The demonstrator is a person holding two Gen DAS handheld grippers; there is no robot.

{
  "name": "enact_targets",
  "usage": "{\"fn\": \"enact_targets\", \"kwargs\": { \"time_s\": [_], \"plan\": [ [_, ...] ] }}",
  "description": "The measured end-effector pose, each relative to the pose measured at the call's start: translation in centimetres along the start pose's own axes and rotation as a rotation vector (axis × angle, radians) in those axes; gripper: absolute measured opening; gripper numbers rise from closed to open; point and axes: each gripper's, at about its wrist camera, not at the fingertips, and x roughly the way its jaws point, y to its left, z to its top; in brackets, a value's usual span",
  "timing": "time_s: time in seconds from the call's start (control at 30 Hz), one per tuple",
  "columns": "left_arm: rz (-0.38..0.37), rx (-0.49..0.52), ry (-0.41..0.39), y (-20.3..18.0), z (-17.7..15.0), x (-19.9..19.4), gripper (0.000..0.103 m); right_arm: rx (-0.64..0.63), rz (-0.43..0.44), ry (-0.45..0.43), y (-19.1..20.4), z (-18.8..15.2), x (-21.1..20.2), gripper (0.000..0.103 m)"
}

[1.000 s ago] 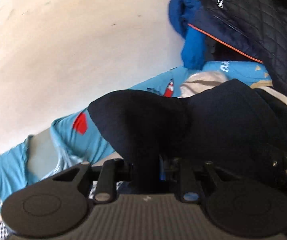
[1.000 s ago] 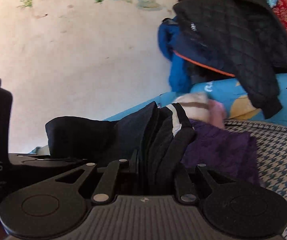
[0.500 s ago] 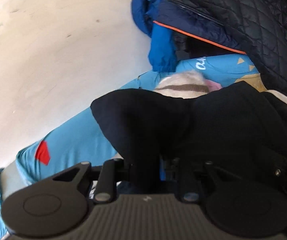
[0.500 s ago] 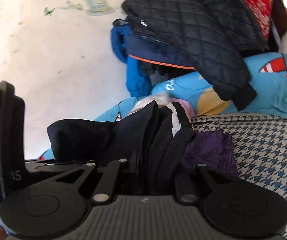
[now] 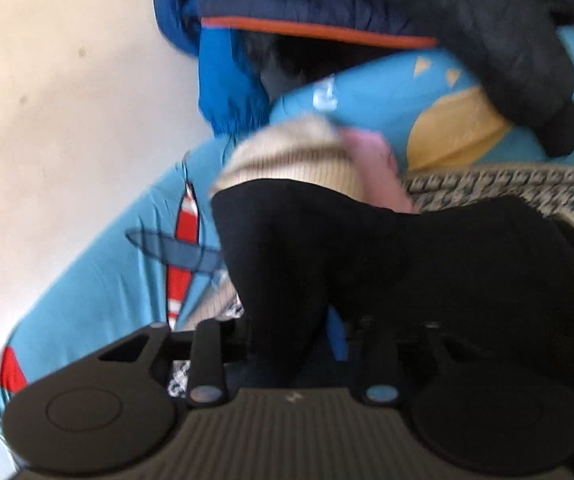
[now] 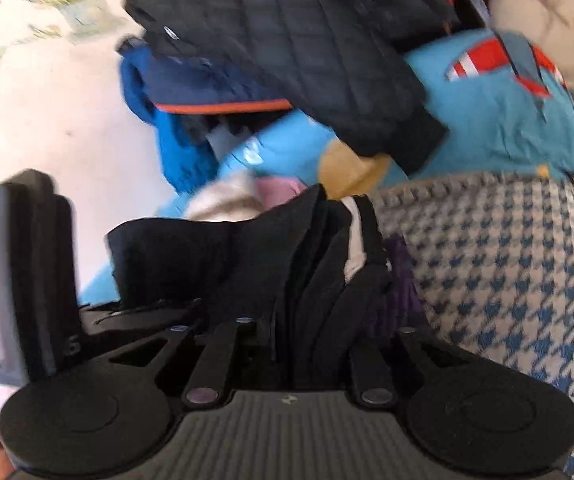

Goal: Fold clothes
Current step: 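Carry the black bundle with both grippers toward the folded clothes stack, then lower the black bundle onto the purple garment with both grippers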

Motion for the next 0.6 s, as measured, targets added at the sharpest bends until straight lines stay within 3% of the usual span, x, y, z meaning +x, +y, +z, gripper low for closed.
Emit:
{"fn": "enact_targets", "kwargs": {
  "time_s": [0.03,0.07,0.13,0.23,0.37,0.47,0.6],
  "plan": [
    [0.007,-0.032,0.005,0.5,0.0,0.2,0.060,-0.003,-0.015,0.011,-0.2,0.0,0.1,0.022],
    [0.008,-0.069,0.009,1.1,0.0,0.4,0.064,-0.010,-0.034,0.025,-0.4,0.0,0.3,0.026],
    [-0.012,-0.147,0.016,2.7,0.3,0.3,0.064,-0.009,-0.061,0.053,-0.8,0.2,0.4,0.028],
    [0.012,-0.182,0.013,4.3,0.2,-0.1,0.072,0.004,-0.076,0.052,-1.3,0.6,0.1,0.028],
    [0.064,-0.185,0.024,5.9,-0.8,-0.6,0.074,-0.027,-0.133,-0.012,-1.1,1.1,-1.3,0.028],
    [0.080,-0.248,0.057,7.6,-1.4,-0.7,0.074,-0.058,-0.179,-0.078,-1.0,1.4,-2.3,0.028],
    [0.058,-0.309,0.059,9.1,-2.1,-1.3,0.073,-0.055,-0.116,-0.129,-0.8,1.8,-3.3,0.028]
  ]
}}
